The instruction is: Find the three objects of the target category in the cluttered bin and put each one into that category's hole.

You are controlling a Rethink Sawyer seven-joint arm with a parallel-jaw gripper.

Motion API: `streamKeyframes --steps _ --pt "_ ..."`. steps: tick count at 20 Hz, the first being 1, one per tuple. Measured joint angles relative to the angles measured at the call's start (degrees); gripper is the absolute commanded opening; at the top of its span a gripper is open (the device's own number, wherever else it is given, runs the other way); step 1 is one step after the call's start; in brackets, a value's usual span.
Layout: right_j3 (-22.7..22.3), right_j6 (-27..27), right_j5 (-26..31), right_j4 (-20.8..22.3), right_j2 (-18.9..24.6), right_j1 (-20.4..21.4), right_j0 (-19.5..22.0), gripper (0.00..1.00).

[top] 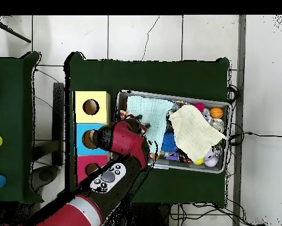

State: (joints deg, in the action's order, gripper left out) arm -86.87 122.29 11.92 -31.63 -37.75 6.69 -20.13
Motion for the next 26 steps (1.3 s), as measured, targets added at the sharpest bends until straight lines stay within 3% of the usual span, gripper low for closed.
streamKeyframes --steps 1,2,14,18,26 --pt "0.1 0.0 0.0 0.0 0.0 -0.1 0.0 1.0" --pt "0.5 0.0 0.0 0.0 0.0 -0.3 0.0 0.0" --pt "1.0 0.0 0.0 1.2 -0.1 -0.5 -0.2 0.0" --pt "1.0 0.0 0.4 4.1 -0.7 0.7 -0.4 0.0" --pt "1.0 0.0 8.7 14.0 -4.1 7.6 -0.6 0.0"
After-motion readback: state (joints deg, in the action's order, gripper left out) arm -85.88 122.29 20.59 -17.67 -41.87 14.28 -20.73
